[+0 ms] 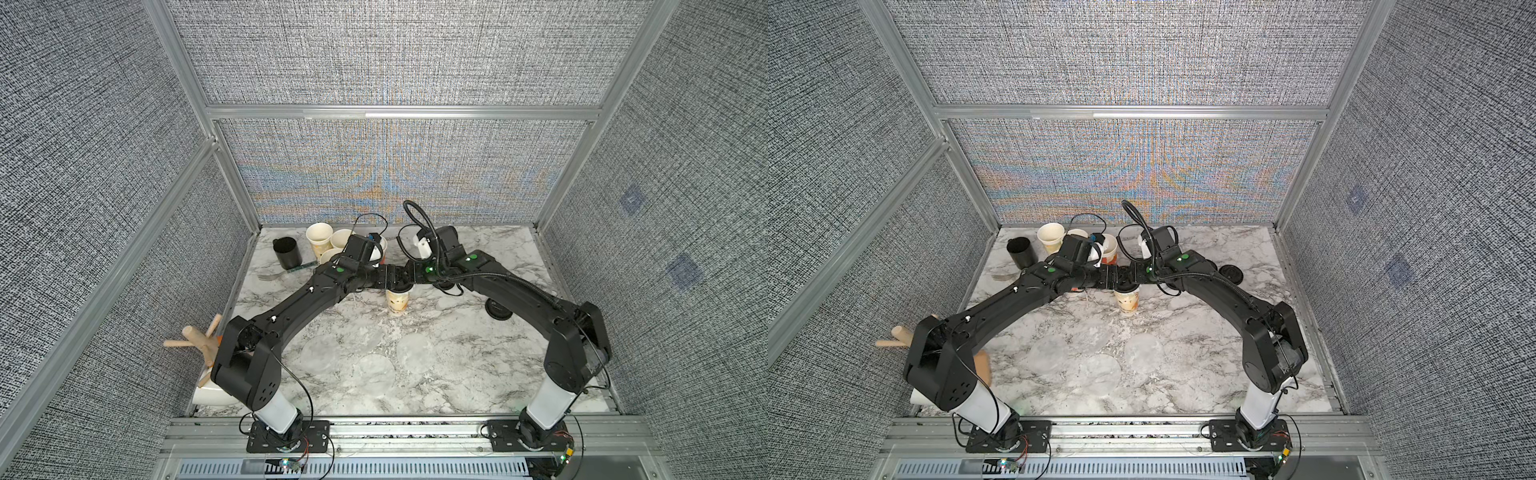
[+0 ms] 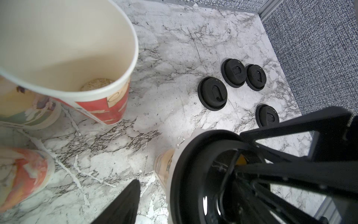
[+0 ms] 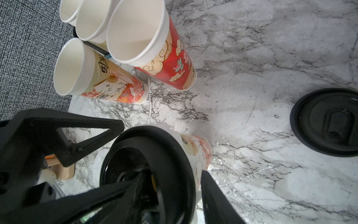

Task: Put the leak-proof paper on the milk tea cups
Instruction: Secure the cup lid on the cup.

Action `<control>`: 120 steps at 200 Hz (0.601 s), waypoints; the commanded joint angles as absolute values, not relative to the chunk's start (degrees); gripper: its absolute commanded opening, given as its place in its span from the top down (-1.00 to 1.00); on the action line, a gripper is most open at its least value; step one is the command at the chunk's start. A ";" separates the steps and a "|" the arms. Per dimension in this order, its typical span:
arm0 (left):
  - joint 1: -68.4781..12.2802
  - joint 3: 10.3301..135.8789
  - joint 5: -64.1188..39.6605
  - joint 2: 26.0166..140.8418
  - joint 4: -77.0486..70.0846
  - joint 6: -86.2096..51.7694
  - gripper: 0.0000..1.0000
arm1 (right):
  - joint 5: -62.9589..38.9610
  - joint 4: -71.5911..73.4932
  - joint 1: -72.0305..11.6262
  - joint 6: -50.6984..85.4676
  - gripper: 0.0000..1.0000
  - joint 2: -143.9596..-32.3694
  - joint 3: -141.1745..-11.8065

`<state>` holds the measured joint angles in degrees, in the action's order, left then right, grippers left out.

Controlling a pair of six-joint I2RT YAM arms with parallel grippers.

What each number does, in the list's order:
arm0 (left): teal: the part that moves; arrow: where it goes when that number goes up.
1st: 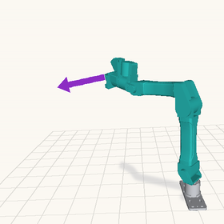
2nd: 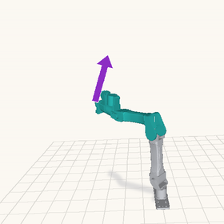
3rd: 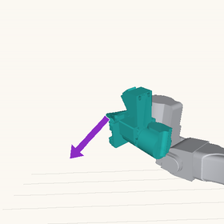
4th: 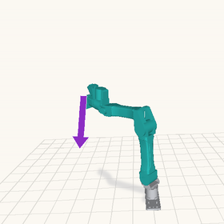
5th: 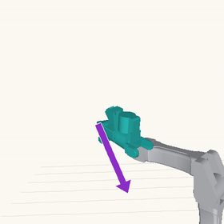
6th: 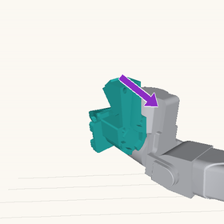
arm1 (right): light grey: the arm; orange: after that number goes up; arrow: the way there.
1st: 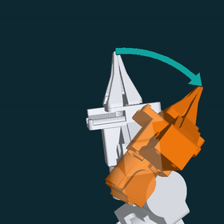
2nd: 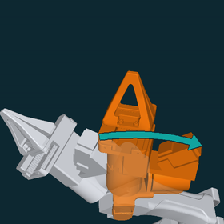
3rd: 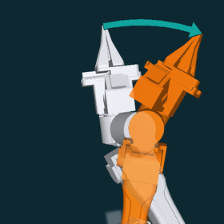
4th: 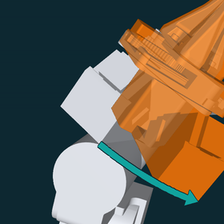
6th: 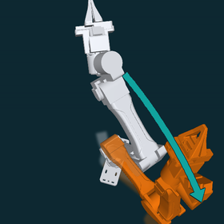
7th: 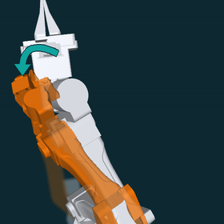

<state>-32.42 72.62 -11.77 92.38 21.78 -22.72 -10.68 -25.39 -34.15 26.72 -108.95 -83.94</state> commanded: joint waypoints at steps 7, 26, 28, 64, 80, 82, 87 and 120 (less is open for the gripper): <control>-32.43 74.53 -9.81 90.00 32.19 -20.04 -0.51 | -8.31 -28.41 -34.45 27.14 0.07 -109.44 -83.00; -32.43 75.49 -8.45 86.64 33.15 -20.00 -0.51 | -7.66 -28.61 -34.45 27.49 0.07 -109.01 -82.58; -32.43 75.45 -8.26 86.19 33.20 -20.03 -0.51 | -7.61 -28.60 -34.43 27.50 0.07 -109.06 -82.54; -32.43 70.53 -5.43 80.19 32.47 -22.84 -0.49 | -7.22 -28.57 -34.44 27.83 0.08 -108.49 -81.95; -32.43 67.73 -5.84 79.75 30.19 -24.43 -0.43 | -7.21 -28.49 -34.45 27.93 0.08 -108.35 -81.83; -32.43 67.47 -5.96 79.79 29.98 -24.63 -0.42 | -7.21 -28.48 -34.45 28.01 0.08 -108.28 -81.89; -32.44 67.04 -6.11 80.08 29.51 -25.22 -0.38 | -7.20 -28.52 -34.41 28.04 0.08 -108.34 -81.84; -32.43 65.89 -7.38 81.44 25.17 -27.73 -0.29 | -7.23 -28.40 -34.45 28.12 0.08 -108.35 -81.86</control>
<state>-32.47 66.50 -6.61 81.19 29.80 -24.95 -9.30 -23.35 -34.41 28.21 -107.94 -82.30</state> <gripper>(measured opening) 0.642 0.460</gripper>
